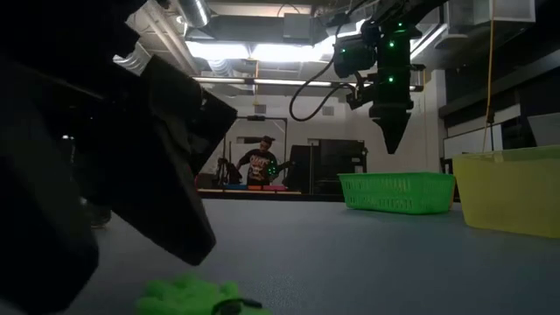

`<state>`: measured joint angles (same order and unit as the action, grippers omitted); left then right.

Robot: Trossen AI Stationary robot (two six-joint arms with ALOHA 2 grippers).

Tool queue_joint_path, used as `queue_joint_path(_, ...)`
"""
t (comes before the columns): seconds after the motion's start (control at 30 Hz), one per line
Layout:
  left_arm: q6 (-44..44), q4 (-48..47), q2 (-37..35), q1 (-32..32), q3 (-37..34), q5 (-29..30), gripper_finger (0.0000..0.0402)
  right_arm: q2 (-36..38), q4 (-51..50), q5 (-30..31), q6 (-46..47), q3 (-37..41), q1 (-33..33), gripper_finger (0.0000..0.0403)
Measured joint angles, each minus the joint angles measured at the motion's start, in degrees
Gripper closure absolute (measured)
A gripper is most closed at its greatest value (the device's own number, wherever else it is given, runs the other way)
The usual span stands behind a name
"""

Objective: Sort Halloween decoration
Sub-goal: Put the green skeleton toy into the orange bin

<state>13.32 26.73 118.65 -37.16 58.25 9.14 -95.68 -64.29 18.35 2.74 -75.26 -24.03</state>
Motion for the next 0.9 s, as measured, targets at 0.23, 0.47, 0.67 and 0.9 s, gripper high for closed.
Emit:
queue_joint_path(0.23, -1.9, 1.3, 0.0, 0.1, 0.0, -1.0, 0.0260, 0.0, 0.9, 0.0, 1.5, 0.0, 0.0, 0.0205)
queue_joint_path(0.47, -2.0, 2.7, -0.1, 0.1, 0.1, -1.2, 0.0260, 0.0, 3.7, 0.0, 1.5, 0.0, 0.0, 0.0205)
queue_joint_path(0.67, -2.0, 3.0, -0.1, 0.9, 0.1, -1.4, 0.0260, 0.0, 4.5, 0.0, 1.5, 0.0, 0.0, 0.0205)
queue_joint_path(0.9, -3.4, 9.9, 4.0, 2.5, 0.2, -7.4, 0.0260, 0.0, 4.4, -0.3, 1.5, 0.0, 0.0, 0.0205)
